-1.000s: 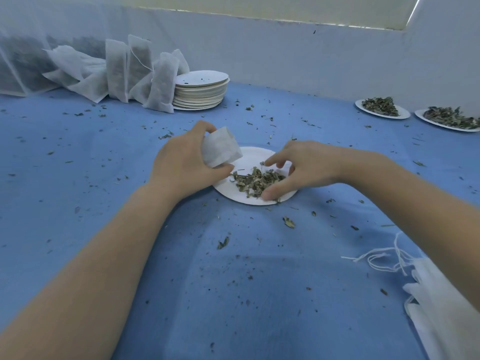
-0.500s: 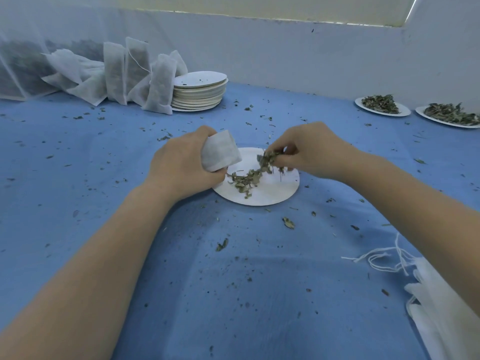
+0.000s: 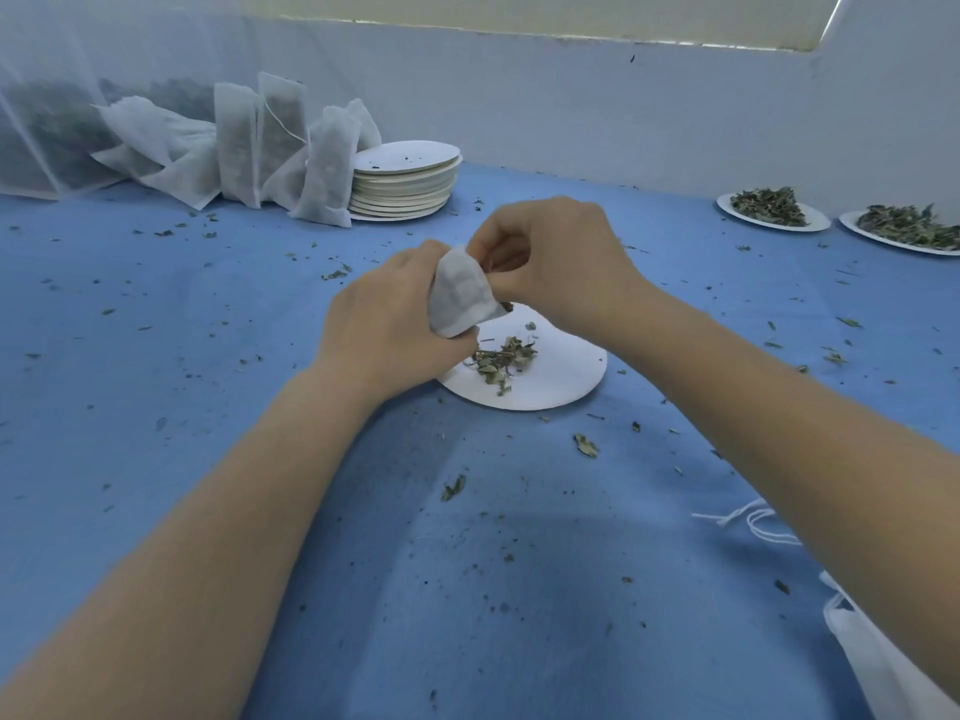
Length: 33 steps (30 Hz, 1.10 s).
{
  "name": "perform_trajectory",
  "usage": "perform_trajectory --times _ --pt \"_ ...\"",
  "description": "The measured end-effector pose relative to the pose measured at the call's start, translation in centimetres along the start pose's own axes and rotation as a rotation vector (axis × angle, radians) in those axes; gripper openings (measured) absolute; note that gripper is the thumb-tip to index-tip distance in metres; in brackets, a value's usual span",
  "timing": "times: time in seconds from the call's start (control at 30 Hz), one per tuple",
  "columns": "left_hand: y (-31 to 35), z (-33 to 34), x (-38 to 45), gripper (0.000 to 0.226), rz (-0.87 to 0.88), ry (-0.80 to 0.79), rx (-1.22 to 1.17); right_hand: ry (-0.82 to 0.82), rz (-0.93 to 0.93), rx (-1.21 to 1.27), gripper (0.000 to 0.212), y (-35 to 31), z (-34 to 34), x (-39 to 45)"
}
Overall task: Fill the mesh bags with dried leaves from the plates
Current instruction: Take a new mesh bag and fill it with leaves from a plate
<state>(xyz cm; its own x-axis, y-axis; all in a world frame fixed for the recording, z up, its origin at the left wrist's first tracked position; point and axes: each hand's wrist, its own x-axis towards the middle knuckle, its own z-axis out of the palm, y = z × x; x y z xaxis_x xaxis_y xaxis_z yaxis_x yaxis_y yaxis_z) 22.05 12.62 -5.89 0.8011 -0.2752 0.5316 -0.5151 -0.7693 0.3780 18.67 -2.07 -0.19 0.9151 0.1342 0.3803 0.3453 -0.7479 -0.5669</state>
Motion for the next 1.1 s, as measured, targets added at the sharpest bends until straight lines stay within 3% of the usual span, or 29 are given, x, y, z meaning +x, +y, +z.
perform_trajectory --times 0.1,0.27,0.33,0.43,0.5,0.73,0.8,0.9,1.0,1.1 --pt "0.2 0.0 0.0 0.039 -0.051 0.05 -0.08 -0.043 0.016 0.089 0.01 0.1 0.0 -0.1" --pt "0.3 -0.4 -0.1 0.043 -0.075 0.103 -0.16 -0.256 -0.007 0.124 0.041 0.0 -1.1 -0.3" --pt "0.5 -0.4 -0.1 0.044 -0.048 0.113 -0.149 -0.185 0.006 0.092 0.042 0.1 -0.9 -0.1" --pt "0.6 -0.3 -0.2 0.043 0.008 0.148 -0.105 -0.025 0.021 -0.016 0.026 0.0 0.1 0.2" --pt "0.9 -0.2 -0.3 0.043 0.021 0.134 -0.051 -0.036 0.048 -0.028 0.014 -0.3 0.7 0.2" --pt "1.0 0.0 -0.2 0.04 0.022 0.094 -0.03 -0.486 0.04 0.072 0.019 -0.1 -0.5 0.1" --pt "0.6 -0.4 0.0 0.039 0.001 0.104 -0.02 -0.414 -0.002 0.19 0.016 0.4 -1.0 0.3" --pt "-0.5 -1.0 0.2 0.038 -0.053 0.136 0.026 -0.179 0.016 0.427 0.014 1.7 -1.2 0.7" --pt "-1.3 -1.3 0.2 0.038 -0.1 0.147 0.035 -0.108 0.085 0.156 0.024 3.4 0.2 1.2" --pt "-1.2 -1.2 0.2 0.037 -0.097 0.137 0.031 -0.265 -0.004 -0.267 0.045 4.2 1.9 1.4"
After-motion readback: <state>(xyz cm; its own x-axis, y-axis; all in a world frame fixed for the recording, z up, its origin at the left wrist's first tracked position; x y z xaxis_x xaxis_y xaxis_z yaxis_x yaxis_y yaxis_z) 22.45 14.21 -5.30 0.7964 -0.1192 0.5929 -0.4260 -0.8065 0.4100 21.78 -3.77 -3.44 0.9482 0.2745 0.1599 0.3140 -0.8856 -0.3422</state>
